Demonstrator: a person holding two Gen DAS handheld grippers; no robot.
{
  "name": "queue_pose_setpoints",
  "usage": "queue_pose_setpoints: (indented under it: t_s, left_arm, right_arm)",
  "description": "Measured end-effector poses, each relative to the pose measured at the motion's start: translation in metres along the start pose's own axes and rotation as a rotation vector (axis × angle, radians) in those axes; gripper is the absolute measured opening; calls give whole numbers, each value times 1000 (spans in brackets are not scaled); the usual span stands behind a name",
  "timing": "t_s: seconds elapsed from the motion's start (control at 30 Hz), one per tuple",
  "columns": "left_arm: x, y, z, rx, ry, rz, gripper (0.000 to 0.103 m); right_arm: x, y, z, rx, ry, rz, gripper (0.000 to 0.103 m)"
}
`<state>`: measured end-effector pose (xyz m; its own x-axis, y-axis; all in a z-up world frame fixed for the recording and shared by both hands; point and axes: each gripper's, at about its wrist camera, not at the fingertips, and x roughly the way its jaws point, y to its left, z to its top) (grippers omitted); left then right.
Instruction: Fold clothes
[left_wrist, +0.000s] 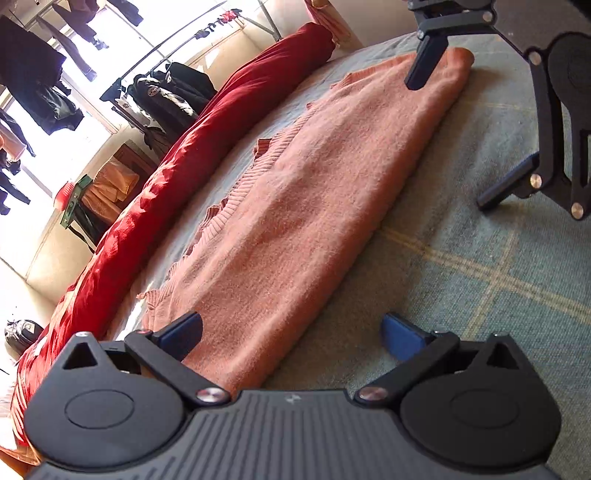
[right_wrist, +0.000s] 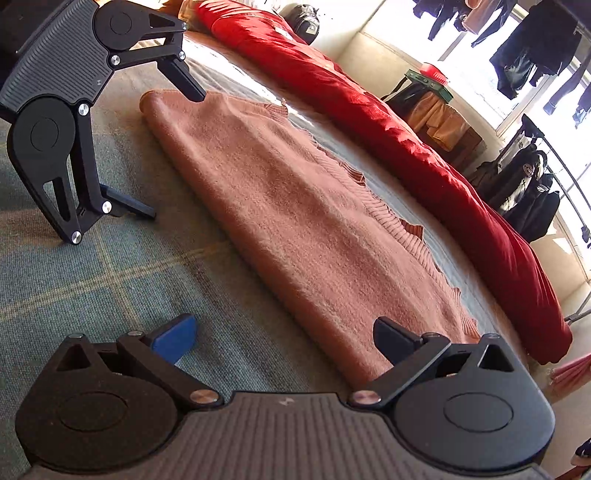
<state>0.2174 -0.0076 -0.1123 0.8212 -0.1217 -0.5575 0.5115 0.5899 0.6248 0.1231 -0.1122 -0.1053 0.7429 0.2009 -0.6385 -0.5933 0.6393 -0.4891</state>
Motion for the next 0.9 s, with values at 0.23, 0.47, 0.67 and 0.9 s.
queue_pose_setpoints:
  t_s: [0.23, 0.47, 0.67, 0.9]
  left_arm:
    - [26, -5, 25, 114, -29, 4, 103]
    - [37, -9, 35, 197, -33, 16, 103]
    - [38, 11, 8, 199, 22, 73, 103]
    - [44, 15, 14, 165, 38, 80, 103]
  right_arm:
    - [39, -16, 21, -4, 4, 9, 103]
    - [49, -34, 12, -6, 33, -36, 103]
    - [48, -53, -6, -10, 58, -99, 103]
    - [47, -74, -24, -15, 85, -170, 103]
